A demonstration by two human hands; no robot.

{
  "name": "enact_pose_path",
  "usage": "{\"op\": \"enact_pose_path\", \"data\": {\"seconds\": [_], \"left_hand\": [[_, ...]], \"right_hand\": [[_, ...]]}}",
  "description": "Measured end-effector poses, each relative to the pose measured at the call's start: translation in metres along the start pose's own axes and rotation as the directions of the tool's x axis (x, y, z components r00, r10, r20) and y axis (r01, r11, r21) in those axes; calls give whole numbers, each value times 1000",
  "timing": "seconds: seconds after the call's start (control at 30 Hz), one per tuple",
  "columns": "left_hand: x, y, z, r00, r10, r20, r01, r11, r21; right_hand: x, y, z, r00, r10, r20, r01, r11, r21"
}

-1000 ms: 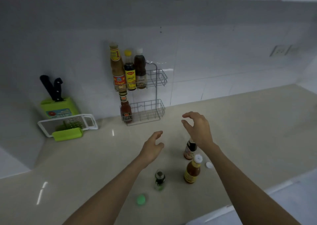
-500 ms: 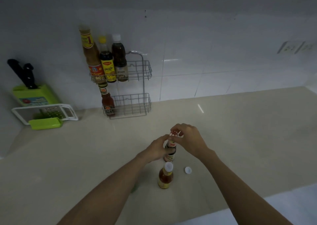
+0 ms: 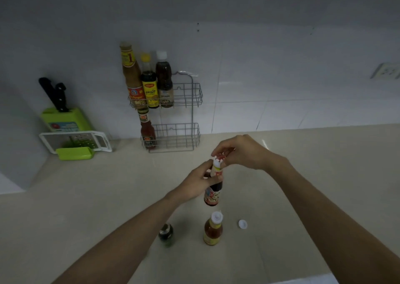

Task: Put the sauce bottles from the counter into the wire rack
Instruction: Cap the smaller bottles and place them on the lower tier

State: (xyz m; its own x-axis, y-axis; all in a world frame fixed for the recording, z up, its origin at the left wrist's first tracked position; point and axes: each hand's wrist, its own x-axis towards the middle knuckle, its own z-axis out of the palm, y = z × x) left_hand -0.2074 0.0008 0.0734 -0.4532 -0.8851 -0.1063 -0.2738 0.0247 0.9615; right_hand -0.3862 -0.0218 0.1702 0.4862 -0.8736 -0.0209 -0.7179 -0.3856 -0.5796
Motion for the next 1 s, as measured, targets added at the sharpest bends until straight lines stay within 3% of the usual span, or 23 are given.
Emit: {"op": "enact_pose_path", "data": {"seconds": [0.1, 0.17, 0.27, 0.43, 0.53, 0.67, 0.8, 0.93, 1.0], "left_hand": [[0, 11, -8, 997, 48, -63, -48, 999, 1], [0, 15, -10, 993, 72, -97, -72, 997, 7], [-1, 21, -17, 993, 79, -86, -80, 997, -11], [-8, 23, -33, 995, 100, 6, -99, 992, -75], [-12, 24, -30, 994, 109, -4, -109, 992, -63], [-14, 28, -21, 977, 126, -170, -139, 988, -68], [-15, 29, -17, 931, 165, -326, -175, 985, -3], [-18, 27, -25, 937, 147, -317, -152, 988, 11], [-19, 25, -35, 945, 135, -297, -136, 991, 16]], "right_hand": [[10, -16, -5, 995, -26, -96, 18, 996, -88], [14, -24, -3, 990, -80, -119, 48, 966, -254], [16, -33, -7, 978, -182, -102, 112, 871, -478], [13, -38, -15, 928, -373, 4, 290, 715, -637], [13, -42, -7, 917, -399, 15, 286, 631, -721], [23, -54, 2, 932, -325, -159, 102, 657, -747], [36, -69, 13, 944, -95, -316, -168, 687, -707], [37, -72, 13, 957, 10, -291, -213, 707, -675], [34, -71, 8, 960, 74, -271, -218, 805, -552]]}}
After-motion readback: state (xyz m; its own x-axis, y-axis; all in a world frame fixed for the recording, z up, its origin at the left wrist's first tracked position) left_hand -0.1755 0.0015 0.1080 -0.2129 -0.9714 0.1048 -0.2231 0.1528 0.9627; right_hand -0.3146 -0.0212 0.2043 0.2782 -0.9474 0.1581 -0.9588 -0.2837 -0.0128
